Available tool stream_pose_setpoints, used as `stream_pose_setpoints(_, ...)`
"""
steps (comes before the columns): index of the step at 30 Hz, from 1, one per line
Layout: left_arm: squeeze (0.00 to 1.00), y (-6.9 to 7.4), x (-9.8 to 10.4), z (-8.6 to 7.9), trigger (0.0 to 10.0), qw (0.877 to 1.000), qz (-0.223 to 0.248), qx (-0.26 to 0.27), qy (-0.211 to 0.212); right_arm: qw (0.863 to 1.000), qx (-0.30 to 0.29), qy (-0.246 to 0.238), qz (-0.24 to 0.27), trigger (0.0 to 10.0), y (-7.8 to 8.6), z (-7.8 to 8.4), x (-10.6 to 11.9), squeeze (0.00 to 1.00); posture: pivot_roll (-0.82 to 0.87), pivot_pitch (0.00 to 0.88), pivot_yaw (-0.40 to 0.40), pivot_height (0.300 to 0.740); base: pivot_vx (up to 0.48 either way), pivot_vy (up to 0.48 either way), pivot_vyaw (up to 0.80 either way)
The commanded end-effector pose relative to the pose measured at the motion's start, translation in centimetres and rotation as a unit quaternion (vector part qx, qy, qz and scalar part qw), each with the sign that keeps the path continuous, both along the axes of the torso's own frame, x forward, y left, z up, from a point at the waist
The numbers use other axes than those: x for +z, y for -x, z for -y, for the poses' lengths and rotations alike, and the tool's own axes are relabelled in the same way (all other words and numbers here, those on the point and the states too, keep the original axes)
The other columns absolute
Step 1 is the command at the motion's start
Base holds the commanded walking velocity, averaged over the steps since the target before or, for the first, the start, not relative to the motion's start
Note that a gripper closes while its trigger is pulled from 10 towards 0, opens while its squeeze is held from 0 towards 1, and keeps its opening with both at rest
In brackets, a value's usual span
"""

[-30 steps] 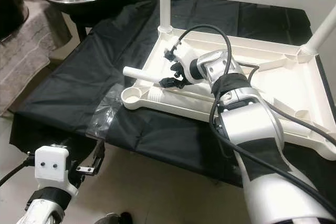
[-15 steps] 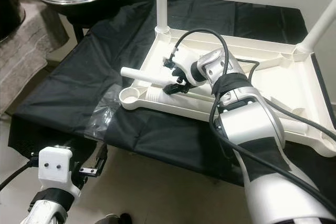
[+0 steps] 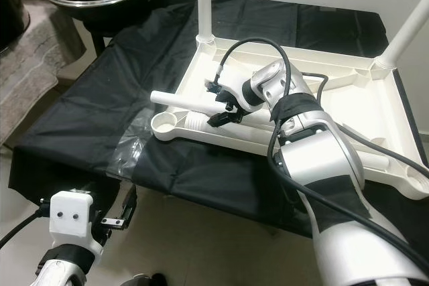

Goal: Building children table

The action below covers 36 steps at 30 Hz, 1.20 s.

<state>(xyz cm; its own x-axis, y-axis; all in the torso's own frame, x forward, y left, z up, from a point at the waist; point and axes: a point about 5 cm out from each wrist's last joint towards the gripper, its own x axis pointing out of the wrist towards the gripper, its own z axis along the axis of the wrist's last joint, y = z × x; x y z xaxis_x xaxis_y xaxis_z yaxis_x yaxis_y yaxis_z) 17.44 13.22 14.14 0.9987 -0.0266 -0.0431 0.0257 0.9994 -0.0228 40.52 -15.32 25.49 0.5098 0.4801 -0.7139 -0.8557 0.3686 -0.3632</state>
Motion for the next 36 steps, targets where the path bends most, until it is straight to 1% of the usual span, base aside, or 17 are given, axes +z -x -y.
stream_pose_setpoints(1, 0.00, 0.3, 0.1, -0.1, 10.0, 1.000, -0.005, 0.004, -0.003, 0.998, -0.046, 0.029, -0.029, 10.0, 0.2, 1.1, -3.0, 0.00, 0.03, 0.239, 0.003, 0.740, 0.000, 0.000, 0.00)
stream_pose_setpoints(3, 0.00, 0.4, 0.1, 0.0, 10.0, 1.000, -0.006, 0.005, -0.004, 0.997, -0.068, 0.018, -0.009, 10.0, 0.0, 1.1, -2.7, 0.00, 0.03, 0.246, 0.004, 0.740, 0.000, 0.000, 0.00)
stream_pose_setpoints(7, 0.00, 0.6, 0.1, -0.1, 10.0, 1.000, -0.009, 0.005, -0.004, 0.997, -0.079, 0.013, 0.001, 10.0, -0.1, 1.2, -2.5, 0.00, 0.03, 0.254, 0.008, 0.740, 0.000, 0.000, 0.00)
stream_pose_setpoints(9, 0.00, 0.7, 0.1, -0.1, 10.0, 1.000, -0.010, 0.006, -0.005, 0.997, -0.081, 0.018, 0.004, 10.0, -0.1, 1.3, -2.5, 0.00, 0.03, 0.261, 0.010, 0.740, 0.000, 0.000, 0.00)
stream_pose_setpoints(11, 0.00, 0.8, 0.1, -0.2, 10.0, 1.000, -0.012, 0.008, -0.005, 0.995, -0.096, 0.039, 0.014, 10.0, -0.2, 1.8, -3.0, 0.00, 0.04, 0.270, 0.012, 0.740, 0.000, 0.000, 0.00)
stream_pose_setpoints(13, 0.00, 0.8, 0.1, -0.2, 10.0, 1.000, -0.013, 0.008, -0.006, 0.994, -0.103, 0.040, 0.018, 10.0, -0.2, 1.9, -3.1, 0.00, 0.04, 0.270, 0.012, 0.740, 0.000, 0.000, 0.00)
stream_pose_setpoints(15, 0.00, 1.0, 0.2, -0.2, 10.0, 1.000, -0.014, 0.008, -0.007, 0.994, -0.100, 0.036, 0.008, 10.0, -0.1, 1.9, -3.4, 0.00, 0.04, 0.281, 0.014, 0.740, 0.000, 0.000, 0.00)
stream_pose_setpoints(16, 0.00, 1.1, 0.3, -0.2, 10.0, 1.000, -0.015, 0.008, -0.007, 0.995, -0.087, 0.042, -0.006, 10.0, 0.1, 1.9, -3.7, 0.00, 0.04, 0.286, 0.014, 0.740, 0.000, 0.000, 0.00)
stream_pose_setpoints(18, 0.00, 1.2, 0.3, -0.2, 10.0, 1.000, -0.015, 0.008, -0.006, 0.996, -0.079, 0.047, -0.016, 9.9, 0.2, 1.9, -3.9, 0.00, 0.04, 0.286, 0.014, 0.740, 0.000, 0.000, 0.00)
stream_pose_setpoints(19, 0.00, 1.3, 0.4, -0.2, 10.0, 1.000, -0.016, 0.009, -0.006, 0.996, -0.066, 0.054, -0.032, 9.9, 0.4, 1.9, -4.2, 0.00, 0.04, 0.296, 0.018, 0.740, 0.000, 0.000, 0.00)
stream_pose_setpoints(22, 0.00, 1.4, 0.4, -0.2, 10.0, 1.000, -0.017, 0.010, -0.005, 0.996, -0.058, 0.058, -0.043, 9.9, 0.5, 1.9, -4.4, 0.00, 0.04, 0.296, 0.018, 0.740, 0.000, 0.000, 0.00)
stream_pose_setpoints(23, 0.00, 1.5, 0.4, -0.2, 10.0, 1.000, -0.019, 0.010, -0.005, 0.995, -0.049, 0.062, -0.052, 1.5, 0.7, 1.8, -4.6, 0.00, 0.05, 0.305, 0.016, 0.740, 0.000, 0.000, 0.00)
stream_pose_setpoints(24, 0.00, 1.7, 0.4, -0.2, 10.0, 1.000, -0.021, 0.011, -0.005, 0.995, -0.044, 0.065, -0.056, 0.0, 0.7, 1.7, -4.8, 0.00, 0.05, 0.314, 0.015, 0.740, 0.000, 0.000, 0.00)
stream_pose_setpoints(34, 0.00, 2.1, 0.4, -0.3, 10.0, 0.999, -0.030, 0.017, -0.002, 0.996, -0.045, 0.056, -0.047, 0.0, 0.6, 1.0, -5.0, 0.00, 0.05, 0.324, 0.016, 0.740, 0.000, 0.000, 0.00)
stream_pose_setpoints(36, 0.00, 2.2, 0.5, -0.3, 10.0, 0.999, -0.031, 0.019, -0.002, 0.997, -0.046, 0.037, -0.040, 0.0, 0.5, 0.7, -4.6, 0.00, 0.05, 0.324, 0.016, 0.740, 0.000, 0.000, 0.00)
